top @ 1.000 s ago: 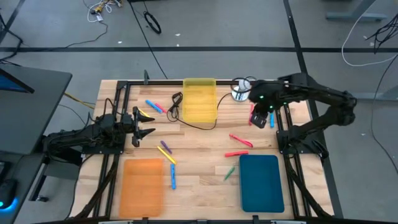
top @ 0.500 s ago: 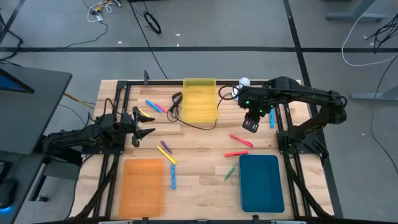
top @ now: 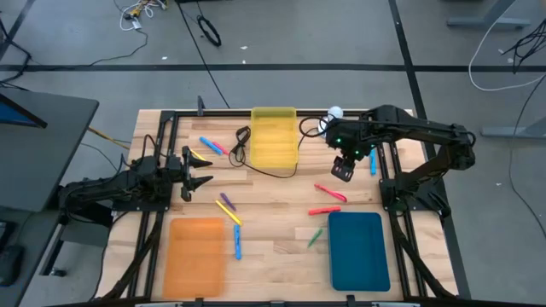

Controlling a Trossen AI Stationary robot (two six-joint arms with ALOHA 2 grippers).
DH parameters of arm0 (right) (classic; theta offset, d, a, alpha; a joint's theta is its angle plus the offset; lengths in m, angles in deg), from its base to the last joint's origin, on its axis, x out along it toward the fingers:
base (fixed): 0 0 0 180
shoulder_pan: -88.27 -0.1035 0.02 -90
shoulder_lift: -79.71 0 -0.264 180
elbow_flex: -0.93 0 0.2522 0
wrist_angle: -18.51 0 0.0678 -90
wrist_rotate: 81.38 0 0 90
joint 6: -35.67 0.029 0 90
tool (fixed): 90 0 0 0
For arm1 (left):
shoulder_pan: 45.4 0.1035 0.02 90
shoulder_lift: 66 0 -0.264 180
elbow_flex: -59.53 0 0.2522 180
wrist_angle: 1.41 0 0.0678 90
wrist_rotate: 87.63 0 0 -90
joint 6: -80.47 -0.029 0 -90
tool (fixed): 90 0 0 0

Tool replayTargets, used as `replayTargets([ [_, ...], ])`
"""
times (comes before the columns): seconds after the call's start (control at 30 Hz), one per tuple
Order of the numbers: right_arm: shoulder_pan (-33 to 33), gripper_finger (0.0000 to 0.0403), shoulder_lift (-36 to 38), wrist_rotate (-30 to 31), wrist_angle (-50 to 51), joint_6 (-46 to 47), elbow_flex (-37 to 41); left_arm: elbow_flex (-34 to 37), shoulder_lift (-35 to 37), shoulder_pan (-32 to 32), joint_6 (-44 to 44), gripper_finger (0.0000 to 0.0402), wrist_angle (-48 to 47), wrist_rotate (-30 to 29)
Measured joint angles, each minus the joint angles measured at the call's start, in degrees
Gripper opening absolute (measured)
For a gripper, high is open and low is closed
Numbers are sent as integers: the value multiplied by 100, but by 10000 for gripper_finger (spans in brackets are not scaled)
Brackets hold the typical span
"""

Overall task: Pick & Place Markers
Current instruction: Put the bottom pink highlighter pen into the blue bin

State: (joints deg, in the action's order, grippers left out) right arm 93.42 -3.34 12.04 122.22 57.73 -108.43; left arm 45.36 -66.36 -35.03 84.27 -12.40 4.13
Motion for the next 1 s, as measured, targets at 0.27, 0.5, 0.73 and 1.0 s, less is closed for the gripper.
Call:
replayTargets([
  [0.27,-100,236,-164,-52,-310,66,596,-2,0,0,2,238,1,-1],
  [0.5,-168,235,-163,-135,-989,147,1384,-1,0,0,2,238,2,-1],
  [0.73,-168,235,-166,-150,-1778,199,2149,0,2,0,2,238,2,-1],
  [1.0,-313,235,-203,-141,-2303,571,2917,-1,0,0,1,238,0,-1],
])
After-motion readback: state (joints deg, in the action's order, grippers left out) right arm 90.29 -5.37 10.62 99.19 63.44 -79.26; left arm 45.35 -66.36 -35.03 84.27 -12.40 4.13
